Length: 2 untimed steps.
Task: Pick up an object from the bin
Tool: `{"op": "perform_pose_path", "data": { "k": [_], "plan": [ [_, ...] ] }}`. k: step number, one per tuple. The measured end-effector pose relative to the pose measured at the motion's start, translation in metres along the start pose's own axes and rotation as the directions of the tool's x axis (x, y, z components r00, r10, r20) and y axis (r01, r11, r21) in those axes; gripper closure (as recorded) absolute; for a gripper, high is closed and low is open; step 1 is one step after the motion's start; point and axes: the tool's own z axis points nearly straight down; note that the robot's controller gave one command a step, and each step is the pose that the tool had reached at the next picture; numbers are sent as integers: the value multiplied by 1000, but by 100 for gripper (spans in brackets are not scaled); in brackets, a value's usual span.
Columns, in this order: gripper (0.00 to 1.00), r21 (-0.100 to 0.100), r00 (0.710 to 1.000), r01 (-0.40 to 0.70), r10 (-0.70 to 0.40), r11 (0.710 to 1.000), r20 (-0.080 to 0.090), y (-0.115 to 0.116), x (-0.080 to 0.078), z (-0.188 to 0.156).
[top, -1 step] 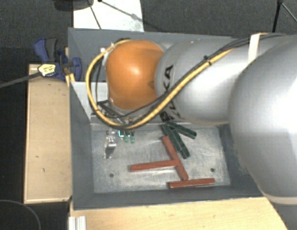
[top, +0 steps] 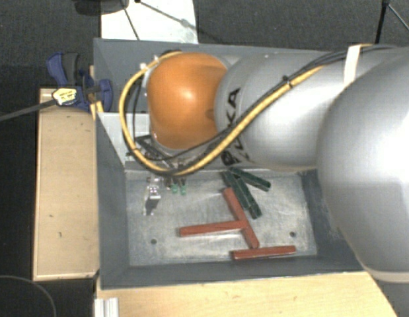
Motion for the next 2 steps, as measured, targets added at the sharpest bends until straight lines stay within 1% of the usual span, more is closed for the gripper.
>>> {"op": "perform_pose_path", "data": {
  "k": [1, 2],
  "plan": [
    [0, 0, 1000, -4, 4, 1000, 2, -75, 20, 66],
    [0, 2, 1000, 23, -23, 1000, -3, -100, 35, 74]
  ]
}}
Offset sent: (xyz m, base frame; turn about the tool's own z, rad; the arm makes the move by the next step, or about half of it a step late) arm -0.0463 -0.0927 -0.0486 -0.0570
